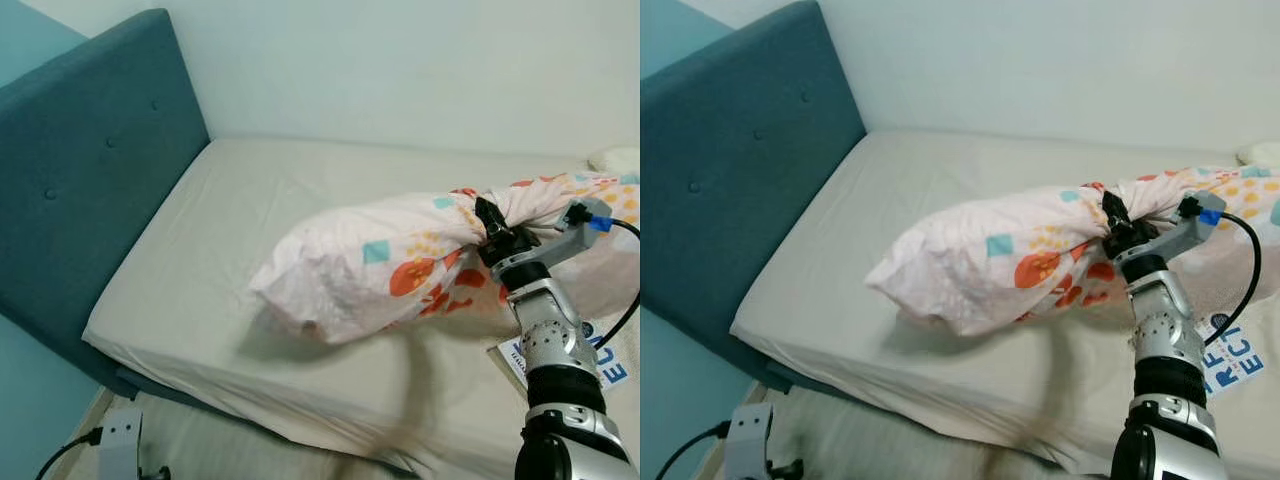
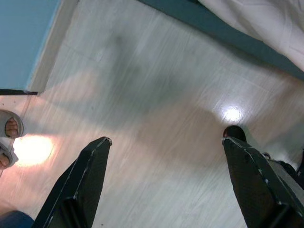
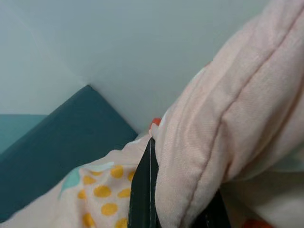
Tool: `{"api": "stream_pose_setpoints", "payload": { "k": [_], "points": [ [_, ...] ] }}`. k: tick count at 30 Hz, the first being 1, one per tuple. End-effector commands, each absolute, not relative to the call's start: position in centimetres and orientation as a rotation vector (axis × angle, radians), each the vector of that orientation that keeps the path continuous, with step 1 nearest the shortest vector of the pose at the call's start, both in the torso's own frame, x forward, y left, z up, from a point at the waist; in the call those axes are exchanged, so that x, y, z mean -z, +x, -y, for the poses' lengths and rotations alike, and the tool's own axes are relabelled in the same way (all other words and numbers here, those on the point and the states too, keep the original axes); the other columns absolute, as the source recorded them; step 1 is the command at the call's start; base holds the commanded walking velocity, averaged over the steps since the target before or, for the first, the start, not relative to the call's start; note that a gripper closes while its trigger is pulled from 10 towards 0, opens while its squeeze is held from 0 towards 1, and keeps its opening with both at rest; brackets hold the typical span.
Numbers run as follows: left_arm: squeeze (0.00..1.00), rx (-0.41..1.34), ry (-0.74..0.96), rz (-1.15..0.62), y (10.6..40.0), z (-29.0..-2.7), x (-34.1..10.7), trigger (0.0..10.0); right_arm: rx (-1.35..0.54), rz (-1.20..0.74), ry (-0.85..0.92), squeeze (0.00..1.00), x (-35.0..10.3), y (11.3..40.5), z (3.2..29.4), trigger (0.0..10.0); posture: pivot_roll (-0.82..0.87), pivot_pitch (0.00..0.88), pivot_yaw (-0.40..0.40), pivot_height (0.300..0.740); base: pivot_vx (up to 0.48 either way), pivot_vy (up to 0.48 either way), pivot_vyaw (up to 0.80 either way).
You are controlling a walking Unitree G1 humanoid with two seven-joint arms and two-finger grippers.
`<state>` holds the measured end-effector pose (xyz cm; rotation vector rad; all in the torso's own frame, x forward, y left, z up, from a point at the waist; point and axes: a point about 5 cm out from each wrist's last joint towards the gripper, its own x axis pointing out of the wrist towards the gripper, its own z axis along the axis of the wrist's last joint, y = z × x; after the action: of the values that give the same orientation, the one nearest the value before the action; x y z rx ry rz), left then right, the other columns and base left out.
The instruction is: Clean up the room
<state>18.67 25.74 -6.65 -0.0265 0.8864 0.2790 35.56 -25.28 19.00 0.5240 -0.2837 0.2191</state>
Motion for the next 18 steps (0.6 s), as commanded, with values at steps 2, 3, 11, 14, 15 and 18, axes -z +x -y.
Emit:
{"api": "stream_pose_setpoints", "payload": {
  "k": [2, 3, 11, 14, 15, 18],
  "points": [
    [0.00, -0.271, -0.021, -0.942, 17.3, -25.7, 7.4, 10.0, -0.284, 0.354, 0.477, 0.00, -21.3, 35.8, 24.2, 0.0, -0.10, 0.089, 0.069, 0.740, 0.000, 0.000, 0.00],
    [0.00, -0.270, -0.022, -0.948, 17.1, -25.6, 7.5, 10.0, -0.295, 0.351, 0.464, 0.00, -21.3, 35.8, 23.9, 0.0, -0.10, 0.089, 0.069, 0.740, 0.000, 0.000, 0.00],
    [0.00, -0.265, -0.031, -0.961, 16.7, -25.4, 7.7, 10.0, -0.432, 0.344, 0.333, 0.00, -22.0, 35.2, 21.2, 10.0, -0.11, 0.088, 0.063, 0.740, 0.000, 0.000, 0.08],
    [0.00, -0.262, -0.037, -0.961, 16.7, -25.3, 7.8, 10.0, -0.534, 0.301, 0.291, 0.00, -21.6, 34.7, 19.7, 10.0, -0.11, 0.089, 0.059, 0.740, 0.000, 0.000, 0.71],
    [0.00, -0.262, -0.037, -0.961, 16.7, -25.3, 7.8, 10.0, -0.534, 0.301, 0.291, 0.00, -21.6, 34.7, 19.7, 10.0, -0.11, 0.089, 0.059, 0.740, 0.000, 0.000, 0.77],
    [0.00, -0.253, -0.044, -0.965, 16.5, -25.2, 7.9, 10.0, -0.560, 0.257, 0.256, 0.00, -20.8, 34.4, 19.0, 10.0, -0.11, 0.089, 0.060, 0.740, 0.000, 0.000, 0.76]
  ]
}}
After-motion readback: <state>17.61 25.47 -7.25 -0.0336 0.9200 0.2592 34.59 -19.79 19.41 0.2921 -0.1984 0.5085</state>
